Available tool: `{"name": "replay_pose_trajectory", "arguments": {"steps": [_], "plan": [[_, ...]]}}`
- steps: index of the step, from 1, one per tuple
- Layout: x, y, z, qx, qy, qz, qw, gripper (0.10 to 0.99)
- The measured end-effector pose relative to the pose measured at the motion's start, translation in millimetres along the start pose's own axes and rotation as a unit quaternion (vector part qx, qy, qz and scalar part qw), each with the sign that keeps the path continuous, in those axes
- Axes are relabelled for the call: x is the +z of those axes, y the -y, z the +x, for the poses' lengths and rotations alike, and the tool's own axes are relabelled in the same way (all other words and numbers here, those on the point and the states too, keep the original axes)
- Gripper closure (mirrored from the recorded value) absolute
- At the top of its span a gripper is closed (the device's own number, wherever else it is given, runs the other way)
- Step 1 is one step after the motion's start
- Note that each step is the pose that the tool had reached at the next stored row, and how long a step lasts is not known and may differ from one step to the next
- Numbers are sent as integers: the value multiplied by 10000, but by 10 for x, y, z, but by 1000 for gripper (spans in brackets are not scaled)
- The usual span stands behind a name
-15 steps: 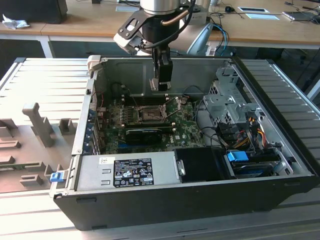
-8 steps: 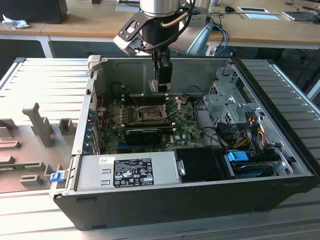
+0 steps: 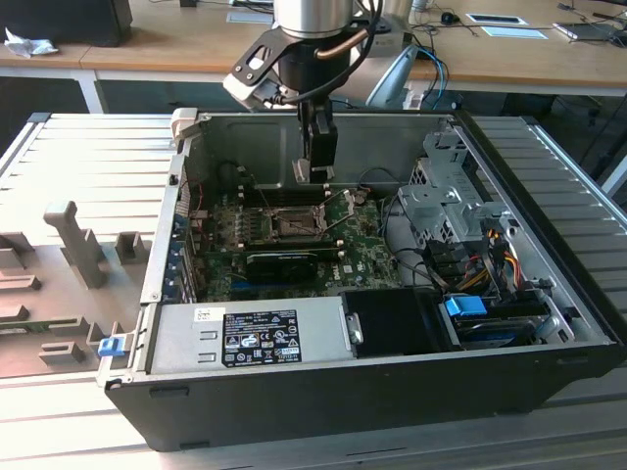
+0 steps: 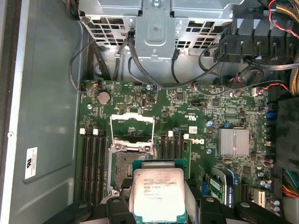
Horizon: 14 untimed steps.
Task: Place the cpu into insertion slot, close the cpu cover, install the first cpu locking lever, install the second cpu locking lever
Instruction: 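Place the cpu into insertion slot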
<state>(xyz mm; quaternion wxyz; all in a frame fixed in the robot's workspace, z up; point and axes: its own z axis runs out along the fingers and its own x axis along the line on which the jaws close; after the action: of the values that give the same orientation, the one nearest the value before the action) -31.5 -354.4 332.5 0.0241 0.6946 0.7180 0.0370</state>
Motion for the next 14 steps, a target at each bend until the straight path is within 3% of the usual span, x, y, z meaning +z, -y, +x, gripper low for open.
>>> {"name": "replay_pose_trajectory", "arguments": {"steps": [14], "plan": [[81,7,-2,-1,7,1,10000,561]]}}
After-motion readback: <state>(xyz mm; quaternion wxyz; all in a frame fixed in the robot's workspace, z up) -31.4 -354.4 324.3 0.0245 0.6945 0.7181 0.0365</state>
